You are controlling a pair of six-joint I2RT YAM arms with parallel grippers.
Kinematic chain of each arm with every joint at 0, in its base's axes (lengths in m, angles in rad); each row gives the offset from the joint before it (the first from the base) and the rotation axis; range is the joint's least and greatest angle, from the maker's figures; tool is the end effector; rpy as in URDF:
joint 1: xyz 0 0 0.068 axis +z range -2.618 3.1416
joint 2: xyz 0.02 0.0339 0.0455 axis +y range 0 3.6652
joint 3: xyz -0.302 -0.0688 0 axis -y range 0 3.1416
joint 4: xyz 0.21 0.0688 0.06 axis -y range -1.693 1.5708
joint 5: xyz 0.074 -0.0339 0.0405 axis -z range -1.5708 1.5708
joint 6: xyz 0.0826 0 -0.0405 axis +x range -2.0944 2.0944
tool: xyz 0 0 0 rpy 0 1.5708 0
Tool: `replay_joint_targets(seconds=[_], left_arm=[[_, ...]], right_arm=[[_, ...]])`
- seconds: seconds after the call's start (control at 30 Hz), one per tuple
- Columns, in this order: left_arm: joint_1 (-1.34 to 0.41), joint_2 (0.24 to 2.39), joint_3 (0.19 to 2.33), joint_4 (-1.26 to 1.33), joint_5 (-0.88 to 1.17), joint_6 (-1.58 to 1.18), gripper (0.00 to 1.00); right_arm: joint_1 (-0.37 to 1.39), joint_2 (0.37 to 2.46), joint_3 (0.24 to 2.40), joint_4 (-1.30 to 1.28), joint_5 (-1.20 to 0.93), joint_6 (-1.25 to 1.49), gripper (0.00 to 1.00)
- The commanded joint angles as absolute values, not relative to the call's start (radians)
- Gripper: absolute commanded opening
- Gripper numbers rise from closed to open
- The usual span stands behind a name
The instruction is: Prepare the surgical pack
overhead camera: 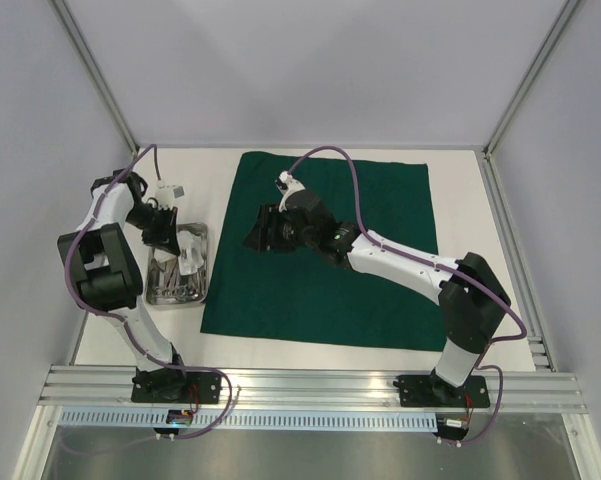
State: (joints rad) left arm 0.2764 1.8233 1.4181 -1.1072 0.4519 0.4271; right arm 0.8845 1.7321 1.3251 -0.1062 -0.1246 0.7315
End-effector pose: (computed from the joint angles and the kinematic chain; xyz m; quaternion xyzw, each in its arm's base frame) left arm 0.3184 0.0528 0.2302 0.0799 0.9709 -0.2004 0.1039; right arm 0.2588 0.3322 0.3070 -0.0972 0.8568 0.4011 0.3090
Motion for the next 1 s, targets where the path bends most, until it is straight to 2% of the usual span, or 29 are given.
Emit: replay_joint_targets(seconds=[0.0, 0.23, 0.3, 0.33, 0.43, 0.53, 0.63, 0.83, 0.97], left_arm=[[0.275, 1.868, 1.497, -1.127, 0.440, 0.463, 0.00], [0.282, 1.925, 1.545, -1.088, 0.391, 0.413, 0.00], [0.282, 1.930, 1.545, -1.088, 0.388, 0.402, 0.16], [0.282, 1.927, 1.543, -1.089, 0.390, 0.400, 0.35], [0.282, 1.901, 1.534, -1.088, 0.377, 0.396, 0.55], [0.282, 1.849, 1.529, -1.086, 0.348, 0.393, 0.61], [0.281, 1.786, 1.514, -1.077, 0.290, 0.393, 0.61], [0.298, 1.637, 1.370, -0.997, 0.064, 0.376, 0.65], [0.334, 1.609, 1.281, -0.957, 0.006, 0.368, 0.66]], right_arm=[[0.882, 1.718, 1.345, -0.117, -0.117, 0.703, 0.62], [0.881, 1.707, 1.336, -0.127, -0.103, 0.689, 0.62], [0.882, 1.707, 1.338, -0.130, -0.103, 0.686, 0.62], [0.881, 1.707, 1.338, -0.130, -0.103, 0.684, 0.62], [0.881, 1.704, 1.341, -0.133, -0.103, 0.678, 0.62], [0.881, 1.701, 1.342, -0.133, -0.104, 0.672, 0.62], [0.881, 1.701, 1.341, -0.132, -0.109, 0.672, 0.61], [0.882, 1.687, 1.318, -0.130, -0.103, 0.666, 0.61], [0.881, 1.681, 1.312, -0.133, -0.103, 0.660, 0.61]])
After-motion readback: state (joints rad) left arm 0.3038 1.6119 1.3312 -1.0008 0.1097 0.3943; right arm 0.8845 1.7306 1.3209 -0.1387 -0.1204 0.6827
